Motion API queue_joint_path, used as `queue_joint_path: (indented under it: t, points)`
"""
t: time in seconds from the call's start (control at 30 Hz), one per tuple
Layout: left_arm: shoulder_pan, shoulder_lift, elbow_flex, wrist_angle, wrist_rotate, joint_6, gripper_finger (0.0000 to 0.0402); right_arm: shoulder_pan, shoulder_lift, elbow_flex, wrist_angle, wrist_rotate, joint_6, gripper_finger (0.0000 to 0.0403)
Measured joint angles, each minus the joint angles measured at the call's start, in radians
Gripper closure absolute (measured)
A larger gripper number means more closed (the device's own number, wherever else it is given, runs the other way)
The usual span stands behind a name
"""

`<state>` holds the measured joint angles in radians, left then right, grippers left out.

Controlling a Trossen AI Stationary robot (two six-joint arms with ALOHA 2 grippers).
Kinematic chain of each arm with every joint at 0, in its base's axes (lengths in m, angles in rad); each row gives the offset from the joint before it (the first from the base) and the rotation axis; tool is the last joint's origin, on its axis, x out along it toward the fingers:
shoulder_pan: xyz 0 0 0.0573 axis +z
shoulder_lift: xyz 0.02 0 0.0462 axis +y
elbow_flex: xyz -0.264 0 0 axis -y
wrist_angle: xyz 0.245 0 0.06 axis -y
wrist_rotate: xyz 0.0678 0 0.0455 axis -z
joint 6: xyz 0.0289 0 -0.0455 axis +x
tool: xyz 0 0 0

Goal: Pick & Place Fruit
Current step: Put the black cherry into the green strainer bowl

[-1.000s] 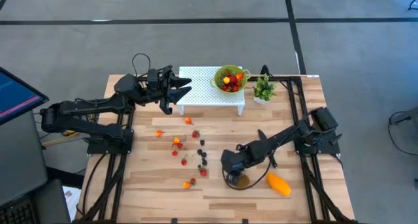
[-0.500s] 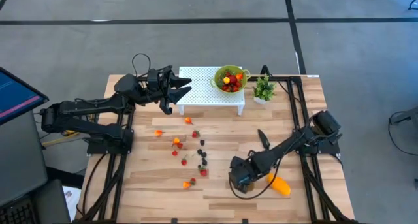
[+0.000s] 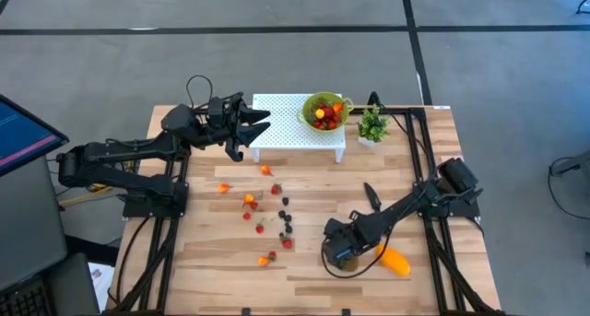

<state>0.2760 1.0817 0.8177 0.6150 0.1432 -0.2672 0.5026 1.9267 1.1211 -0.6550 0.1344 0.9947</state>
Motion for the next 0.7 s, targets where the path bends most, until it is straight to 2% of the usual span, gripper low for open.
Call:
queue_joint_path:
  t: [0.2, 0.43, 0.7]
  points:
    - [0.0, 0.0, 0.0, 0.0, 0.0, 0.0, 0.0243, 0.002, 0.019, -0.001, 0.002, 0.028, 0.001, 0.0325]
    - [0.0, 0.0, 0.0, 0.0, 0.0, 0.0, 0.0243, -0.017, -0.007, -0.013, 0.026, 0.007, -0.067, 0.0394]
    - [0.0, 0.0, 0.0, 0.0, 0.0, 0.0, 0.0243, -0.019, -0.01, -0.015, 0.048, -0.002, -0.089, 0.0401]
